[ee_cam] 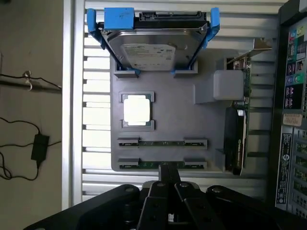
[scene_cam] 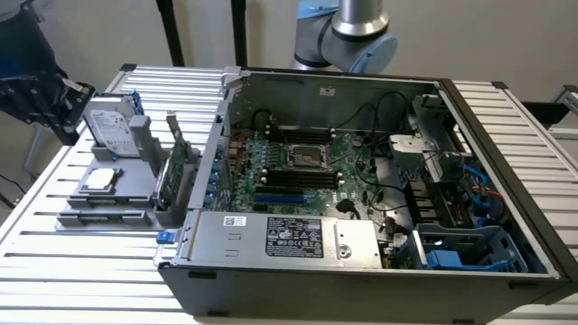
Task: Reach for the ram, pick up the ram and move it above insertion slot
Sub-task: 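Reach for the ram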
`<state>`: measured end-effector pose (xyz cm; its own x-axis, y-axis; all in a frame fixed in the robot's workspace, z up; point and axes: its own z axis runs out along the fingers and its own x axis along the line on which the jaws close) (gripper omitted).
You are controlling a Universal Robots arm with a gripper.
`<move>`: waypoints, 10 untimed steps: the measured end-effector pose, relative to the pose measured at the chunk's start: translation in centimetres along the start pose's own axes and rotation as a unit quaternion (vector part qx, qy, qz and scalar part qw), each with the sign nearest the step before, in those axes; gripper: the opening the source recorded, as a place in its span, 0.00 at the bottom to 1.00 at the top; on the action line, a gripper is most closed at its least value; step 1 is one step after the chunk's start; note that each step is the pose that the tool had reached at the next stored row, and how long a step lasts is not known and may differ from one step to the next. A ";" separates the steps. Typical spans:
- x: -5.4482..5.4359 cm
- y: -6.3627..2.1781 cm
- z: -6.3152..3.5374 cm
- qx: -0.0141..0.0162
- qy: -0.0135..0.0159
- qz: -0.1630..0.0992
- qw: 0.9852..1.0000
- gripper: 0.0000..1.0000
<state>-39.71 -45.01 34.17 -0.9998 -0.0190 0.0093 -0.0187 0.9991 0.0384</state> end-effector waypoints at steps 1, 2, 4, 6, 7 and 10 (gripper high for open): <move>-0.1 -0.33 0.03 0.000 0.001 0.000 1.000 0.11; -0.3 -0.59 0.06 0.000 0.002 0.000 1.000 0.11; -0.9 -0.91 0.08 0.000 0.003 0.000 1.000 0.11; -1.5 -1.16 0.09 0.000 0.003 0.000 1.000 0.11; -1.8 -1.29 0.09 0.000 0.003 0.000 1.000 0.11; -2.0 -1.71 0.20 0.000 0.003 -0.002 1.000 0.11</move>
<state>-37.70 -46.67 33.88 -0.9996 -0.0236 0.0154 -0.0230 0.9990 0.0386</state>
